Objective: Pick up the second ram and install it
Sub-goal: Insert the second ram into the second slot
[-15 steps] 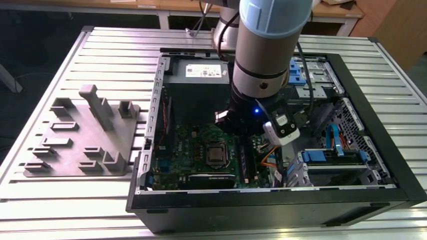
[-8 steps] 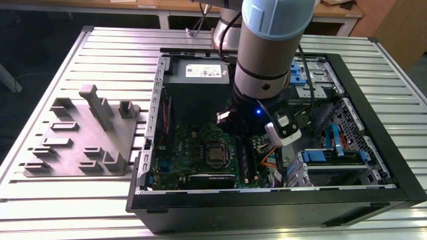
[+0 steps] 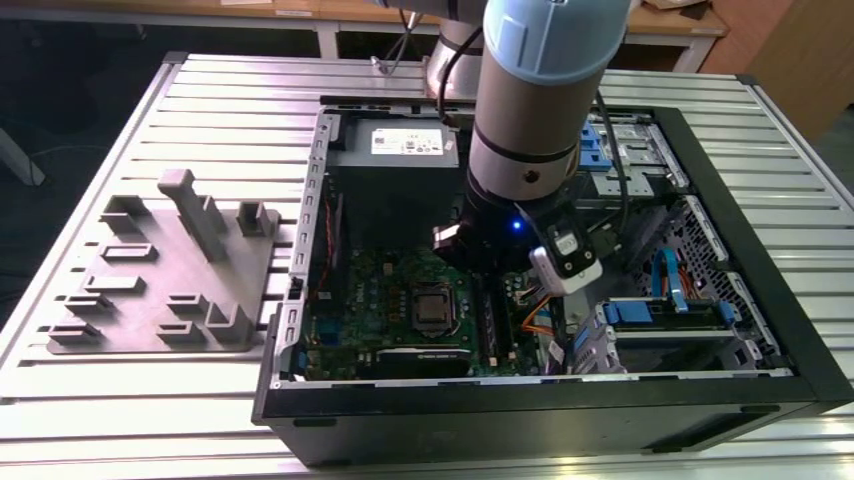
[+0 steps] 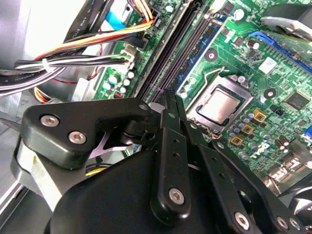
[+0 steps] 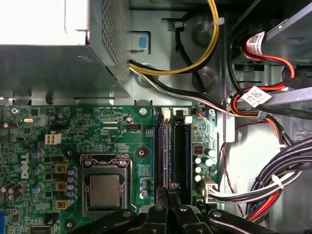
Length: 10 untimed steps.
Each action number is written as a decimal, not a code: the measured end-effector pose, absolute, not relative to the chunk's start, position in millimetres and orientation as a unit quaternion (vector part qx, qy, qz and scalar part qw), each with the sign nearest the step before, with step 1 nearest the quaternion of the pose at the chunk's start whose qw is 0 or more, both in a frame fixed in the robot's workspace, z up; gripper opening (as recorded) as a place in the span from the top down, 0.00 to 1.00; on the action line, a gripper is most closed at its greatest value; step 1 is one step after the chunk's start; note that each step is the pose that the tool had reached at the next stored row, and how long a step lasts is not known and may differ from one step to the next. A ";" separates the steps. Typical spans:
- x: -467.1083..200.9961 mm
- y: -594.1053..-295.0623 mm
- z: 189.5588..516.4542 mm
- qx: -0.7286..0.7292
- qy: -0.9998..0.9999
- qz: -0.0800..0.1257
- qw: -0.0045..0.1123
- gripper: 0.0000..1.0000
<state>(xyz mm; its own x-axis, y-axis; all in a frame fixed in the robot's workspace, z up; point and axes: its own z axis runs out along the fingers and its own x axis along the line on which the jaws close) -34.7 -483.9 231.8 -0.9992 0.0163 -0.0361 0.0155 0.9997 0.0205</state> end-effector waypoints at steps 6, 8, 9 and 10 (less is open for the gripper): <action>-33.8 -483.9 230.3 0.008 1.000 0.010 0.018 0.92; -33.8 -483.9 230.2 0.008 1.000 0.010 0.018 0.92; -33.7 -483.9 230.2 0.008 1.000 0.010 0.018 0.92; -33.7 -483.9 230.2 0.008 1.000 0.010 0.018 0.92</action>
<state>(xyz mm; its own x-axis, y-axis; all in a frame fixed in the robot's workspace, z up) -33.7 -483.9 230.2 -0.9992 0.0161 -0.0362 0.0154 0.9997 0.0205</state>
